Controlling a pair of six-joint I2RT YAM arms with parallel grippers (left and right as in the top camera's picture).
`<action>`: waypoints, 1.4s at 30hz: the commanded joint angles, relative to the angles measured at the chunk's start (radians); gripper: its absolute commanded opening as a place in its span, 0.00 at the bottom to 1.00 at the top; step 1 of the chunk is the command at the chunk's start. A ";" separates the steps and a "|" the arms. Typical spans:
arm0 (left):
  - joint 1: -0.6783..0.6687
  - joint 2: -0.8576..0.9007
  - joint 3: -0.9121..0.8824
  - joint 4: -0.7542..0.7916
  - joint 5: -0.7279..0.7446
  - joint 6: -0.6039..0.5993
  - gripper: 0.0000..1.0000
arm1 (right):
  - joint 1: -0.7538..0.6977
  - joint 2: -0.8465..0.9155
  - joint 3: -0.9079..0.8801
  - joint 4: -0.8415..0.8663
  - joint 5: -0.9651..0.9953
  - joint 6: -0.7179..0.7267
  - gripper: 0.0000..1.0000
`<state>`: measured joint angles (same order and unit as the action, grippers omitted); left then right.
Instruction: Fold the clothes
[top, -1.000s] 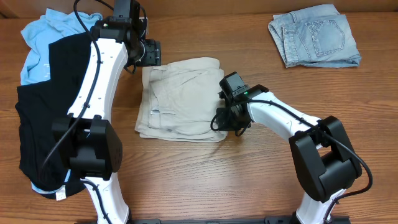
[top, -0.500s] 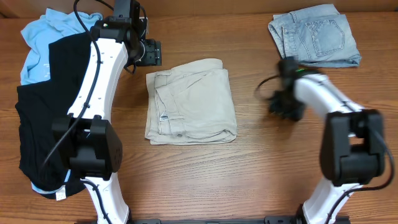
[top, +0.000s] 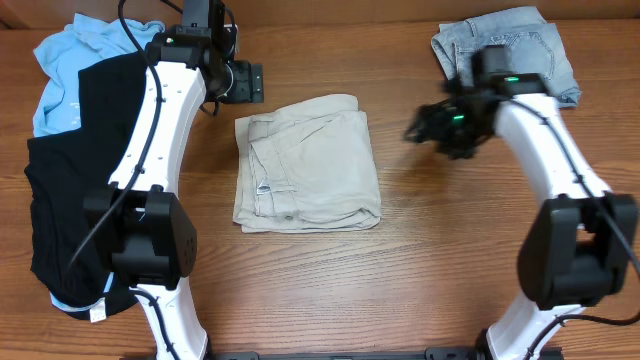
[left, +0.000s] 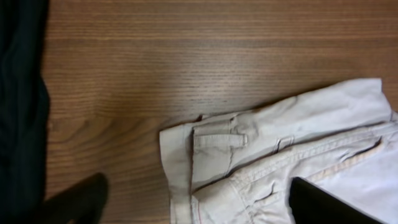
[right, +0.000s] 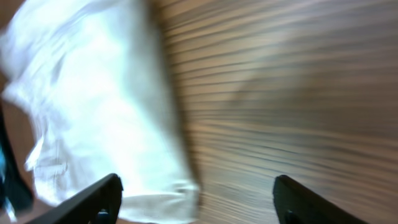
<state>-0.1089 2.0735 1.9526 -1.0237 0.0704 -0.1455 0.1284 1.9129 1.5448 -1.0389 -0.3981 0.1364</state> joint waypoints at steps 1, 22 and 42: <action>0.006 0.000 -0.004 0.011 0.004 0.011 1.00 | 0.116 -0.031 -0.002 0.027 0.026 -0.060 0.86; 0.005 0.000 -0.004 0.028 0.000 0.011 1.00 | 0.291 0.129 -0.224 0.070 0.315 0.000 0.96; 0.003 0.000 -0.004 0.043 0.002 0.007 1.00 | -0.317 0.120 -0.098 0.052 0.195 0.163 0.99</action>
<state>-0.1089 2.0735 1.9526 -0.9859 0.0704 -0.1467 -0.1017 2.0178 1.3804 -0.9684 -0.0799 0.2871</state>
